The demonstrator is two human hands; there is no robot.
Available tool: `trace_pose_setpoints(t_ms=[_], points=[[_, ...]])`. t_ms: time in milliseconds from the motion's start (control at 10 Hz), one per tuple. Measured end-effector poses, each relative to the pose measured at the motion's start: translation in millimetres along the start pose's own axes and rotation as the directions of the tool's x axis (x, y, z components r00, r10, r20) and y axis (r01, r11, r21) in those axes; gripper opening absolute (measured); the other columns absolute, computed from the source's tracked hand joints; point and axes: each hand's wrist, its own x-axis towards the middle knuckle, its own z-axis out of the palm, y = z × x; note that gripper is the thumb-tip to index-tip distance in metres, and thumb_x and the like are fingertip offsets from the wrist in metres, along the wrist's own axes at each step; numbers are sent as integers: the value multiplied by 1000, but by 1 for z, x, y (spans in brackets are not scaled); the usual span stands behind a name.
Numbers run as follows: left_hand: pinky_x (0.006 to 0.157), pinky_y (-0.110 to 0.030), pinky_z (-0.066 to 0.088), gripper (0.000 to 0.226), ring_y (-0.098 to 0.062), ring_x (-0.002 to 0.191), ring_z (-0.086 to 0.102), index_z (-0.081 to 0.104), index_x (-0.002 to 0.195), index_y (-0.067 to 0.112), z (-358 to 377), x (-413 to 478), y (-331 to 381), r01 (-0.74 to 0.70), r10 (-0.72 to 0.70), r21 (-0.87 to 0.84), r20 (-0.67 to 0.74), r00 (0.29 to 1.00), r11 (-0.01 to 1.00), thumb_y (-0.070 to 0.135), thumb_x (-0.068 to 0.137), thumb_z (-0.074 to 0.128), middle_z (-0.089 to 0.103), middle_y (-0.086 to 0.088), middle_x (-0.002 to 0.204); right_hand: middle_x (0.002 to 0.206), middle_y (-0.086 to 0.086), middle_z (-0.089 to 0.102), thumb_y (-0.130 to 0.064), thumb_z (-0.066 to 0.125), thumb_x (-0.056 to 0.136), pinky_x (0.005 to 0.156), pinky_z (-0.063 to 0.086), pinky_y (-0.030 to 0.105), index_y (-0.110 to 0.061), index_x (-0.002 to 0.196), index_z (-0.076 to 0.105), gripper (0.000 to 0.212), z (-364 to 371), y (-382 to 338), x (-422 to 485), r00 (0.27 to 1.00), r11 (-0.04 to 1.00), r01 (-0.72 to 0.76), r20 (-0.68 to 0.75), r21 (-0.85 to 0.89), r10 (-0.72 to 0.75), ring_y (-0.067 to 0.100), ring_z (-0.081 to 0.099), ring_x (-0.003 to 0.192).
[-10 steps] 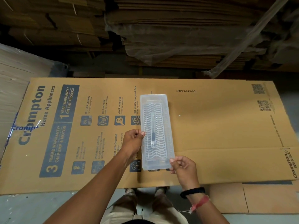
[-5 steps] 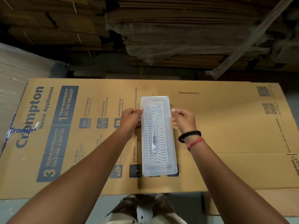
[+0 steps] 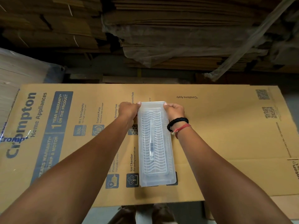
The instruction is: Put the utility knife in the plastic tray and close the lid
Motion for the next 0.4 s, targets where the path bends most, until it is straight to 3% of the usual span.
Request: trace_pose_setpoints(t_ms=[100,200,300,400], points=[[85,-48,58,26,-33,86,68,61,83,4,3,1,-1,-19,20,17,-27,999,1000,28,87,71,71,-20,99,95,14,73,-25,67,84,90,55,46,-20,63,61,22,2,2,-1,999,999,39,-18,-28,-40,31,67,89],[72,-37,54,26,-28,76,61,59,82,5,4,-2,-2,-46,47,27,-38,998,999,28,89,69,66,-14,86,87,8,68,-25,67,84,85,55,38,-16,68,63,19,0,2,-2,998,998,59,-23,-16,-59,22,61,80],[70,-34,49,27,-27,77,59,58,78,7,4,-7,-6,-145,146,33,-63,987,989,30,90,66,64,-10,83,77,3,65,-23,67,84,77,50,32,-11,78,68,14,-2,2,-6,990,990,141,-26,-25,-141,17,58,73],[76,-37,50,29,-28,92,64,59,97,9,4,-21,-10,-252,269,172,-89,959,953,38,94,58,65,-9,98,98,6,69,-34,63,86,85,50,35,-10,101,67,29,-6,4,-12,974,962,226,14,-152,-227,21,63,92]])
